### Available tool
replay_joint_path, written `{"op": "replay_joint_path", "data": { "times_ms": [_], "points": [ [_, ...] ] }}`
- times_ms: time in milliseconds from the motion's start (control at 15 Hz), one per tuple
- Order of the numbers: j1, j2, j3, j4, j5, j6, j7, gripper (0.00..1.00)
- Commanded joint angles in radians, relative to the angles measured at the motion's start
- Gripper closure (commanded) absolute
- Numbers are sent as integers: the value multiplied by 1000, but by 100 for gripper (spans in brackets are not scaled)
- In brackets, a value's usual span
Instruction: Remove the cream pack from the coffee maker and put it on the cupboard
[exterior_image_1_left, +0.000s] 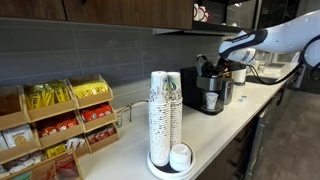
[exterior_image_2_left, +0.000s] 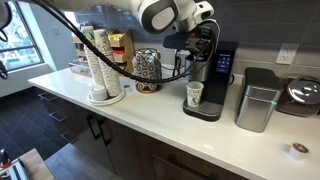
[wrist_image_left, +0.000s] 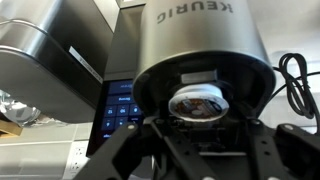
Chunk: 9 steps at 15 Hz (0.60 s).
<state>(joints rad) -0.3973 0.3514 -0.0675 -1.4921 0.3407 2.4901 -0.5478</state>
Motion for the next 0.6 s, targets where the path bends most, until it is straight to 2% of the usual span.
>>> {"op": "replay_joint_path", "data": {
  "times_ms": [0, 533],
  "points": [
    [-22, 13, 15, 17, 28, -9, -33, 48],
    [-27, 2, 18, 18, 38, -10, -35, 52]
  ]
}}
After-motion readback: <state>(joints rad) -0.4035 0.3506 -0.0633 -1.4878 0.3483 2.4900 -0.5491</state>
